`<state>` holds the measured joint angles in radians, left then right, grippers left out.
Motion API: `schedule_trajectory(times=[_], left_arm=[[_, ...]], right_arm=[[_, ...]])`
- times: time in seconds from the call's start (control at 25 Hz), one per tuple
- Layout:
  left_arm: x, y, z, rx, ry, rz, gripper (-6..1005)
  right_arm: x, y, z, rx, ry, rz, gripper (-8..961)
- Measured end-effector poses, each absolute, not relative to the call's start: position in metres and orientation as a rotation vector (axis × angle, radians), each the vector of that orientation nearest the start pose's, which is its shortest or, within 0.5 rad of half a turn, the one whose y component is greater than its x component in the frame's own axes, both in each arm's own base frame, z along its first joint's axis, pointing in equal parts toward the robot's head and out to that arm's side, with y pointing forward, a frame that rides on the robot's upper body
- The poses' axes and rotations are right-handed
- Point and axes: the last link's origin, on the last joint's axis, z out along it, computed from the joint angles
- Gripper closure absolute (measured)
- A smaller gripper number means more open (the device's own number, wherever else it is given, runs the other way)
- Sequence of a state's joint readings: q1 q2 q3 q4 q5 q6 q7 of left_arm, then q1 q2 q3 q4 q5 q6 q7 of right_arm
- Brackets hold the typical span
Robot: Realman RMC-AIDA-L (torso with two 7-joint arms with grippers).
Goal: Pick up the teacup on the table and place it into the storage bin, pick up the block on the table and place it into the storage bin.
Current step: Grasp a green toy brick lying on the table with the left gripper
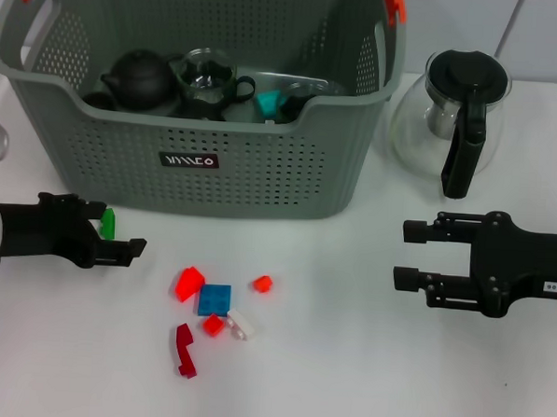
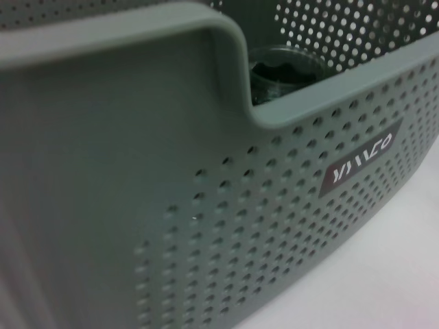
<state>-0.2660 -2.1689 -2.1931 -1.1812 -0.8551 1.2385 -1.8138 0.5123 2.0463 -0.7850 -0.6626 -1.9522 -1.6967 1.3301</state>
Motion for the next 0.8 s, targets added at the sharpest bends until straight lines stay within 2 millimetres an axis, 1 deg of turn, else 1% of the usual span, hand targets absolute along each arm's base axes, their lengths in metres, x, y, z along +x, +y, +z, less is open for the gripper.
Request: schedule_trajectory(times=[0.36, 0.6, 0.8], left_arm=[[-0.3074, 0.3187, 0.0214, -2.433, -0.832, -0.044, 144], [-0.3136, 0.3205, 0.0213, -2.411, -0.811, 0.018, 144], [-0.3138, 0.3238, 0.0174, -2.401, -0.799, 0.029, 144]], right_arm=[[0.2529, 0.3108, 0.0034, -2.892, 0.483, 0.752, 265], [0.254, 0.3099, 0.0034, -2.891, 0.49, 0.751, 265], [0.255, 0.309, 0.0034, -2.89, 0.495, 0.751, 265]])
